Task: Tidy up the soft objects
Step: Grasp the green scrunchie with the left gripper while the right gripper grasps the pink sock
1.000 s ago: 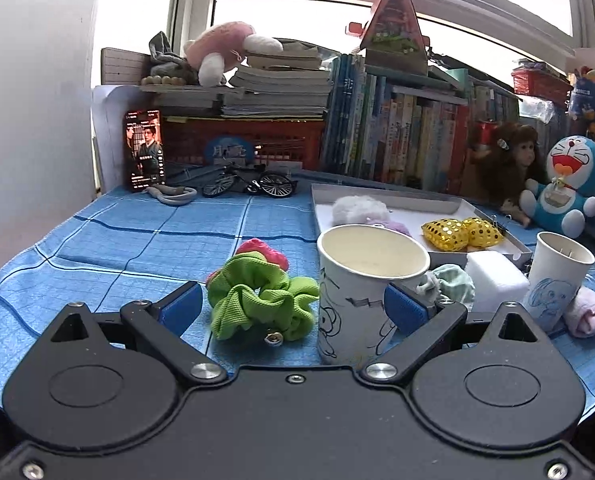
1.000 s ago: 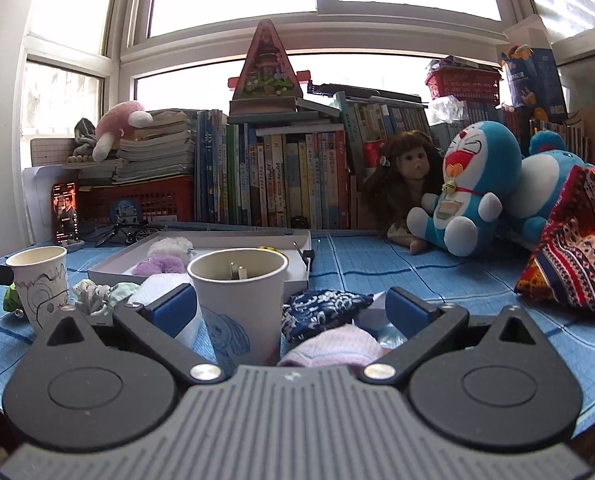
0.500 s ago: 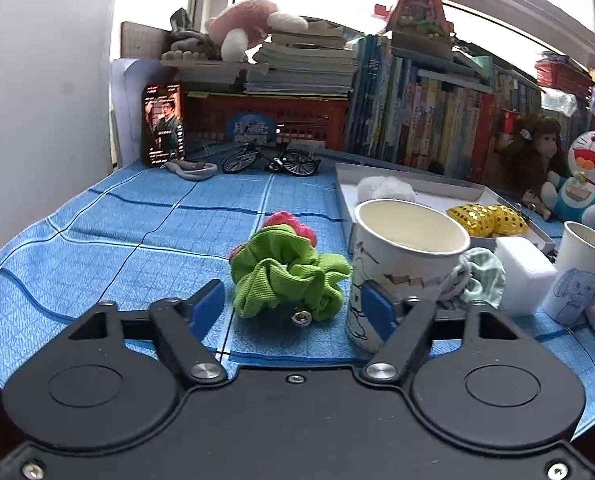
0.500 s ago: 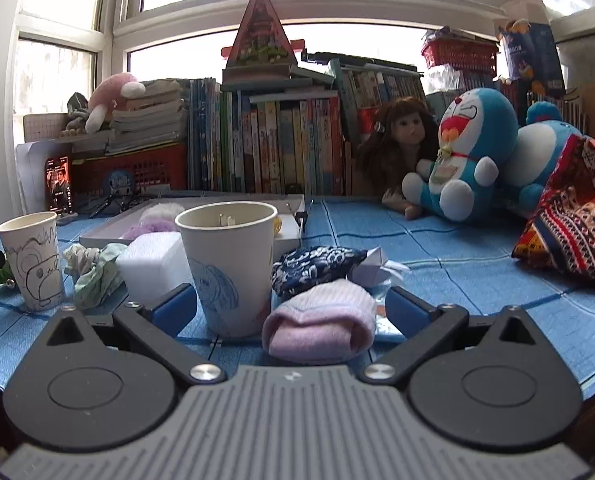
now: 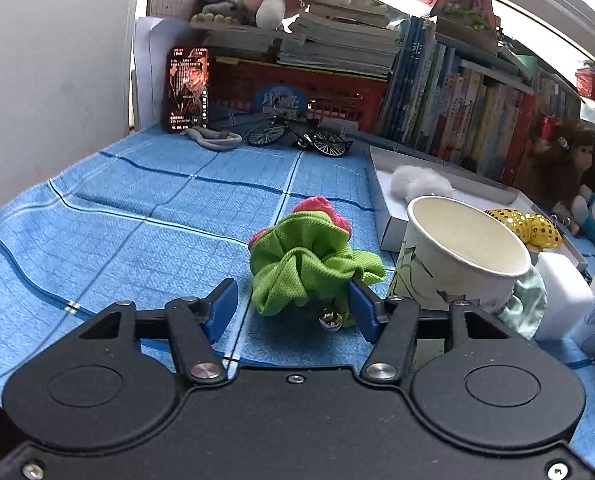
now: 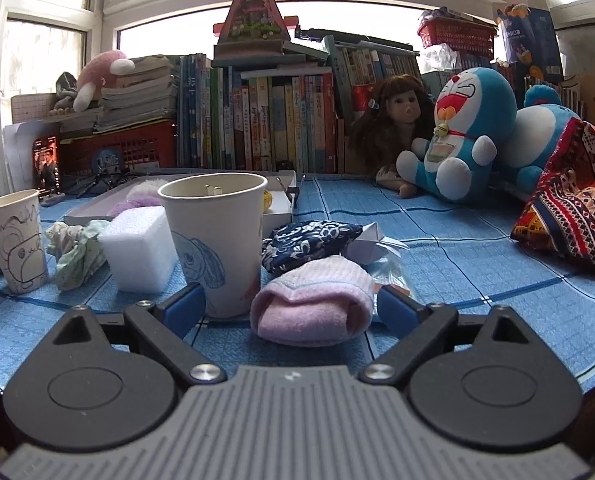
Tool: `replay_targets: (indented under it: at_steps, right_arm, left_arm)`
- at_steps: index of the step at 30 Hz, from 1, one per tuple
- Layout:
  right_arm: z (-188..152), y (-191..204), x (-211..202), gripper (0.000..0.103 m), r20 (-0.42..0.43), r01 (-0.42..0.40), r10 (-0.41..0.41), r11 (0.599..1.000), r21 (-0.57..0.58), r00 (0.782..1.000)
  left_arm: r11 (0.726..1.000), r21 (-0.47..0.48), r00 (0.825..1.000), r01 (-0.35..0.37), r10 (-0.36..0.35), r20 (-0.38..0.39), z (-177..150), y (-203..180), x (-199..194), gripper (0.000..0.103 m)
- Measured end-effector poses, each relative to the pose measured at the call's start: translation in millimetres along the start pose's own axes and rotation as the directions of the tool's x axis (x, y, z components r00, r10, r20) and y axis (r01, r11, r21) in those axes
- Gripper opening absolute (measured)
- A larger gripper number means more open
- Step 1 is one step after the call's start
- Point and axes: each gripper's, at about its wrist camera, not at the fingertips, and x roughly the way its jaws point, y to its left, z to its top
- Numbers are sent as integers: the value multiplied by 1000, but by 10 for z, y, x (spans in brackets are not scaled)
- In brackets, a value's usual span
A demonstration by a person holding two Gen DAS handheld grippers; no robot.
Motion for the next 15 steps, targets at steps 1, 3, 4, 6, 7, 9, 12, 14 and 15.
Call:
replay_targets:
  at_steps: [1,3,4,6,7,9,12,14,15]
  right_arm:
    - [2,-6,19,98,-5,6,-6,1000,-4,1000]
    - [1,-12,59,98,-12,12,-12,1000,-7,1000]
    - [0,-13,77,98,-16,13,-13,1000,-8,1000]
    - [4,-16,117,97,-24,13,-13,1000,-6,1000]
    - [8,-21,137,95,-31,12,-12,1000,-5,999]
    - [6,-14,180,91,-47,12,-13,1000,-8,999]
    - [-2,-4,218,89,-55,18,-19,1000,-16,998]
    - [-3,2,234,88,-59,18,-19,1000,-21,998]
    - [-5,1,237,88,-59,19,-20,1000,-23,998]
  left_arm:
    - [1000,-5,1000,3,-3,-3,3,-1,20,58]
    - [1000,-13,1000,8,-9,-9,8,-2,66,59]
    - [1000,-18,1000,12,-12,-12,11,-5,91,59]
    - [999,-27,1000,19,-19,-14,20,-8,127,59]
    - [999,-32,1000,23,-24,-15,27,-7,145,59]
    - [999,-44,999,32,-33,-14,38,0,168,59]
    - [997,-62,999,45,-46,-19,77,9,202,59]
    - [994,-90,998,57,-59,-18,125,42,213,59]
    - [992,-112,998,65,-67,-13,154,71,213,59]
